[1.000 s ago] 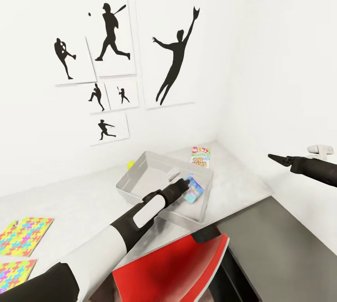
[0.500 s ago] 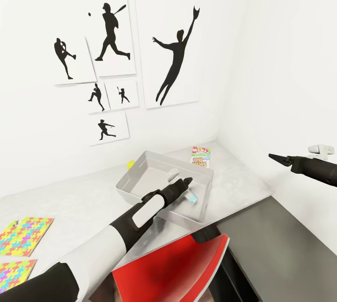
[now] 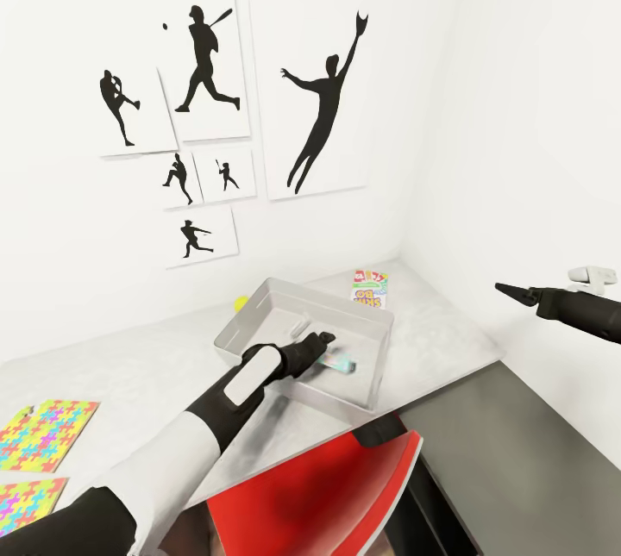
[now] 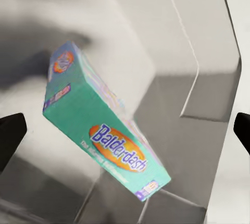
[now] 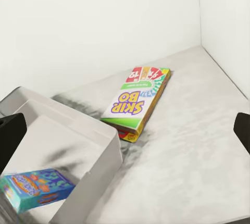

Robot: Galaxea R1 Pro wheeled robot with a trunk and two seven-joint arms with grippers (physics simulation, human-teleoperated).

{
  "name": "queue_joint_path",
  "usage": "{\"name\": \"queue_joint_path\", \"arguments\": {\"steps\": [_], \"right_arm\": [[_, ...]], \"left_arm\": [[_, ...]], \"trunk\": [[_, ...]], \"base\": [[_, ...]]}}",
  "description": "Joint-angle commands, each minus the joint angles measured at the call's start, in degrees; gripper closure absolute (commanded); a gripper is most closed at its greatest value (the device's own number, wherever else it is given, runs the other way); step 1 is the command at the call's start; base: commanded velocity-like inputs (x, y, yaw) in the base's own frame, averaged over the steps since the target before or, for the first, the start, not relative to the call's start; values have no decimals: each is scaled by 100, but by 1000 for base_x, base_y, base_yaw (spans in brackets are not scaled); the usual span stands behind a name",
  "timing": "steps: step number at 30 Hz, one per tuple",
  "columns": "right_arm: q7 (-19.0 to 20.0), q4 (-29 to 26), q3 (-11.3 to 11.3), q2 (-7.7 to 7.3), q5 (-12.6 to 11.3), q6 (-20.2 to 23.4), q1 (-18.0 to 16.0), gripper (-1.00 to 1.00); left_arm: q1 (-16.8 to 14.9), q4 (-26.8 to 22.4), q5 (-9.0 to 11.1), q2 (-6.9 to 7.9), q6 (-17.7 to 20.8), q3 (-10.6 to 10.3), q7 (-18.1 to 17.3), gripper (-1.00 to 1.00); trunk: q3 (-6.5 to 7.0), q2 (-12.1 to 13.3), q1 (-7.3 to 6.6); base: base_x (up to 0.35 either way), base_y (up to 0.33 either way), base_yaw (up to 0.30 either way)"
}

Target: Put all the toys in the child's room - the three board games (two on the bed and one on the table), the two jigsaw puzzles on the table, and the tennis ball on the table - inside the toy box on the table in the child's room.

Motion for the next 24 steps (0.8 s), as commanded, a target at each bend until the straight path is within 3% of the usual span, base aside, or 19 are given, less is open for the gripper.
{"name": "queue_joint_path", "arguments": {"steps": [1,5,7,10,12,14,18,22,24], "right_arm": [[26,-1,-6,-1,7,29,-9,-100],[26,-1,-6,-5,6,29,-12,-100],[26,-1,-7,-6,6,29,-13,-100],[26,-1,-7,-7,5,29,-13,-100],[26,-1,-7,-7,3,29,-13,-100],[26,-1,-7,-7,4,29,-13,-100],[26,-1,-7,-7,6,29,-11,-100],[31,-1,-7,-4,6,8,-2,-100],[34,-1,-5,-3,3,-19,7,-100]], "left_arm": [[-5,-10,53,31,18,3,63,-100],[-11,-11,58,69,141,32,85,-100],[-28,-83,56,75,337,205,92,-100],[-39,-571,26,99,693,521,188,-100],[-36,-980,29,145,892,669,523,-100],[-16,-1529,33,178,1023,805,1119,-100],[2,-1991,43,194,1094,880,1596,-100],[4,-2169,47,191,1110,879,1621,-100],[5,-2507,42,193,1120,887,1542,-100]], "trunk": [[-12,-12,4],[-12,-12,4],[-12,-12,4],[-12,-12,4],[-12,-12,4],[-12,-12,4],[-12,-12,4],[-12,-12,4],[-12,-12,4]], "base": [[0,0,0],[0,0,0],[0,0,0],[0,0,0],[0,0,0],[0,0,0],[0,0,0],[0,0,0],[0,0,0]]}}
